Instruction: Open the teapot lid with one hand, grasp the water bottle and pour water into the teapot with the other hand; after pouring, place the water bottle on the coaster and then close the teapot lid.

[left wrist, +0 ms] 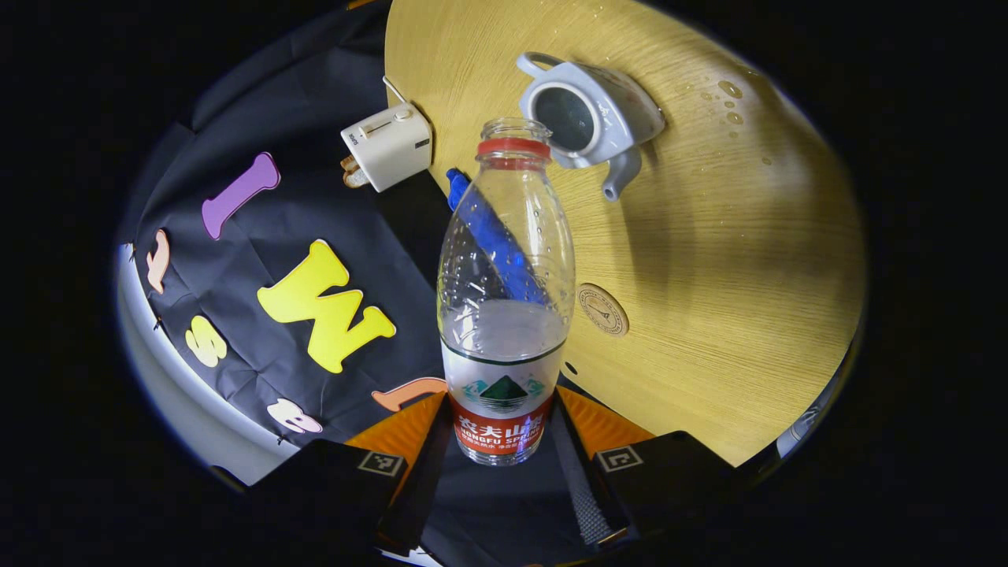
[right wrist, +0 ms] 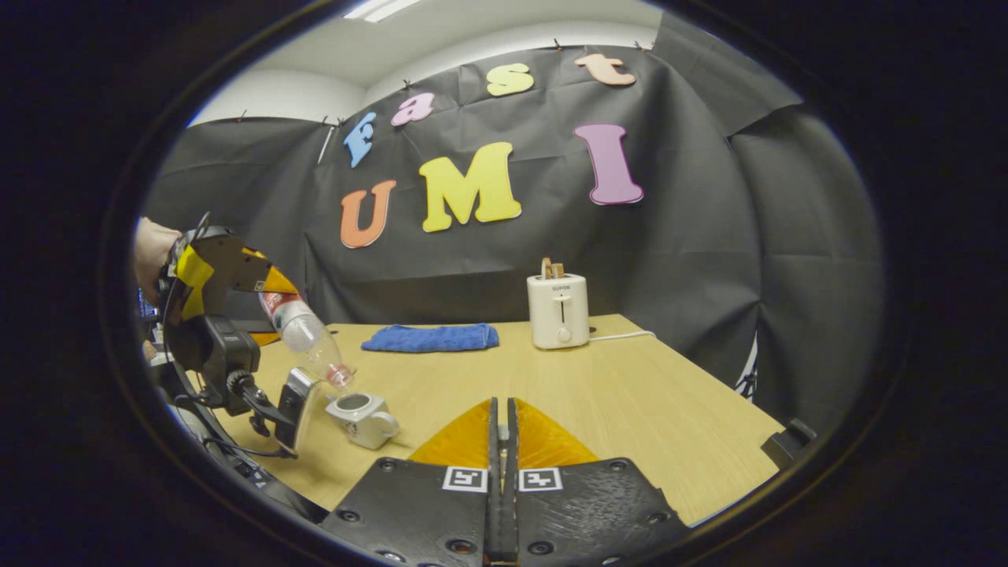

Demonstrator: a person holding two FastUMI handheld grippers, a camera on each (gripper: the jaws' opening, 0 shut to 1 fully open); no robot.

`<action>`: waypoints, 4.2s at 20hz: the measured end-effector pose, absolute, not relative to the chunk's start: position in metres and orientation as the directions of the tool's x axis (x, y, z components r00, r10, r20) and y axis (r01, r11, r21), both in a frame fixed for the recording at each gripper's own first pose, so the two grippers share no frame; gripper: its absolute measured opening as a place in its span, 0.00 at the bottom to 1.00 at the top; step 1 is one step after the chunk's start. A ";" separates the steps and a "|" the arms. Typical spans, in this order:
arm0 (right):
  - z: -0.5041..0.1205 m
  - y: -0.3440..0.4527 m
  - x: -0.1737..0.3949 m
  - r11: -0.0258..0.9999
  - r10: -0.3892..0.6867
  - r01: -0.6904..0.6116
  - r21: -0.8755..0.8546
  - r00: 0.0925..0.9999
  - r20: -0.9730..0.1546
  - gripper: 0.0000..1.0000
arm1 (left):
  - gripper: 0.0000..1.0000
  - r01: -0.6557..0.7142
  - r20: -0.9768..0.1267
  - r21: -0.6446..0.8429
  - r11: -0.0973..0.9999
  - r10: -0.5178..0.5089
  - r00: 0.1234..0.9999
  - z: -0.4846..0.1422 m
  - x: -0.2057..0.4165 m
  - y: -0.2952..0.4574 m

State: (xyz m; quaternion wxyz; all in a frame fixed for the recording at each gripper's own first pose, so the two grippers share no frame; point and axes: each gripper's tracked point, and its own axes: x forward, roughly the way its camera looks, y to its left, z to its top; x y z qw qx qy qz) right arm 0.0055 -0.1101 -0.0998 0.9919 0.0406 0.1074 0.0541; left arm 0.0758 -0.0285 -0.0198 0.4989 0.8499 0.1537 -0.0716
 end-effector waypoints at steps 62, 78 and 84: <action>-0.086 -0.031 0.041 0.987 0.161 -0.162 0.015 0.962 -0.221 0.00 | 0.88 0.125 -0.343 -0.078 0.989 -0.144 0.928 -0.139 0.214 0.027; -0.094 0.070 0.070 0.920 0.391 -0.385 0.069 0.902 -0.181 0.00 | 1.00 -0.066 -0.161 -0.072 0.995 0.054 0.986 -0.048 0.071 0.097; -0.114 0.081 0.076 0.910 0.412 -0.411 0.050 0.887 -0.210 0.00 | 1.00 -0.110 -0.106 -0.056 0.992 0.104 0.989 -0.037 0.042 0.111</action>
